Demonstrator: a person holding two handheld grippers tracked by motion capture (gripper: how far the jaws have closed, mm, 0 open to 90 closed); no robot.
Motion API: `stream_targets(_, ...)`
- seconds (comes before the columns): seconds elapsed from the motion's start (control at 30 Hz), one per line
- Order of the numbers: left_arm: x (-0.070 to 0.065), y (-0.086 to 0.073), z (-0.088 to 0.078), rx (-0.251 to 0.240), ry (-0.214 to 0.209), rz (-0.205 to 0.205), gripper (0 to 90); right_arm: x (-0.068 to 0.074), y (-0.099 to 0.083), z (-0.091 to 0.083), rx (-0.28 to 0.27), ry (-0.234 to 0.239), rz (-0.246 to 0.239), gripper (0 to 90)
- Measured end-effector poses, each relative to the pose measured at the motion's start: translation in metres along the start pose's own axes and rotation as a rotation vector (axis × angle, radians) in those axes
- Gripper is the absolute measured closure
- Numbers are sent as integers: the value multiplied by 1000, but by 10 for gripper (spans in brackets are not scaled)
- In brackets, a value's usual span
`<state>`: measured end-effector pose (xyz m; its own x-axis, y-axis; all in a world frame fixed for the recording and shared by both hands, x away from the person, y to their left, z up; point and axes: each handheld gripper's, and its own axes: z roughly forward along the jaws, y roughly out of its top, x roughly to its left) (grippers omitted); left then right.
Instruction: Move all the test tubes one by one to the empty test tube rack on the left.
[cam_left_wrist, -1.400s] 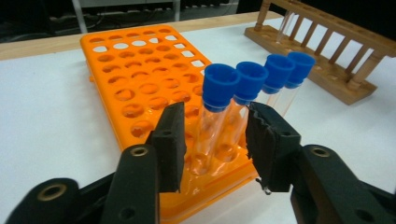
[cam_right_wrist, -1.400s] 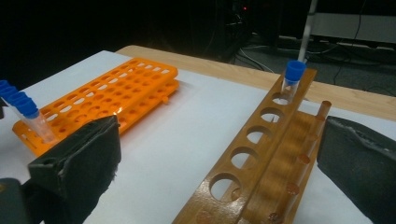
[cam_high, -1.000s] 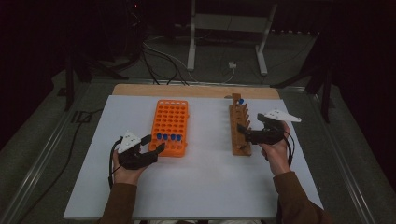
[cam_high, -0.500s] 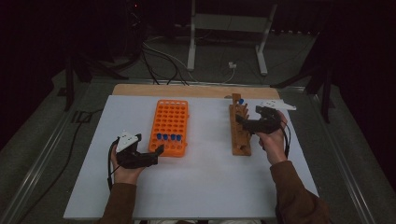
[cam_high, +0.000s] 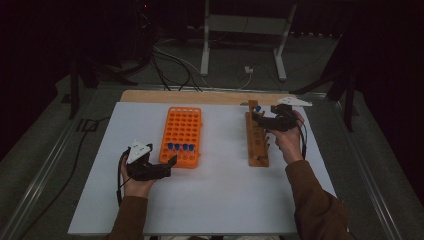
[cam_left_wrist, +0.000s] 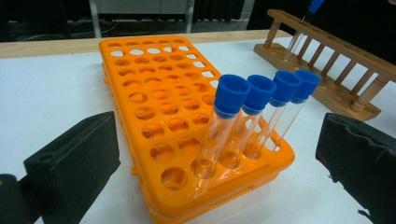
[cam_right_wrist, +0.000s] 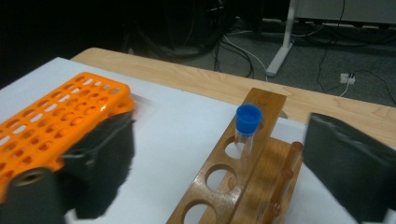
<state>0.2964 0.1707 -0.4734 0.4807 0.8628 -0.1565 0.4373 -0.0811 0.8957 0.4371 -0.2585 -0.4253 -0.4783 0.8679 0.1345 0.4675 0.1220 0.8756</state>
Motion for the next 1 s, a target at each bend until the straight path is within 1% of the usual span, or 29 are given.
stream_targets(0.03,0,0,0,2,-2,-2,6,-1,0,3,8,-5,-4,146)
stream_targets(0.1,0,0,0,3,-2,-2,5,-4,-1,10,36,-14,3,176)
stream_targets(0.13,0,0,0,3,-2,-3,6,-5,-1,15,53,-23,7,214)
stream_targets(0.2,1,0,0,3,-4,-4,5,-8,-3,22,80,-39,18,313)
stream_targets(0.23,1,0,0,4,-4,-5,6,-9,-5,25,89,-38,19,390)
stream_targets(0.3,1,-1,0,6,-5,-9,6,-9,-7,32,109,-57,15,506)
stream_targets(0.33,1,-1,0,7,-5,-10,6,-8,-8,34,108,-67,7,553)
stream_targets(0.4,2,-1,0,7,-2,-11,6,-8,-10,39,114,-83,7,626)
stream_targets(0.5,2,-1,-1,6,-2,-15,6,-7,-11,42,104,-84,2,715)
stream_targets(0.53,2,-1,-1,6,-2,-15,6,-6,-11,43,103,-87,-5,725)
stream_targets(0.6,3,-1,-1,2,-13,-32,6,-5,-10,45,105,-101,-24,748)
stream_targets(0.67,3,-1,-1,-2,-19,-43,6,-5,-9,46,104,-106,-25,750)
stream_targets(0.93,5,-1,-3,-4,-18,-47,6,0,-6,54,118,-146,-76,762)
stream_targets(1.0,5,-1,-3,-3,-19,-46,6,-1,-7,54,113,-148,-71,764)
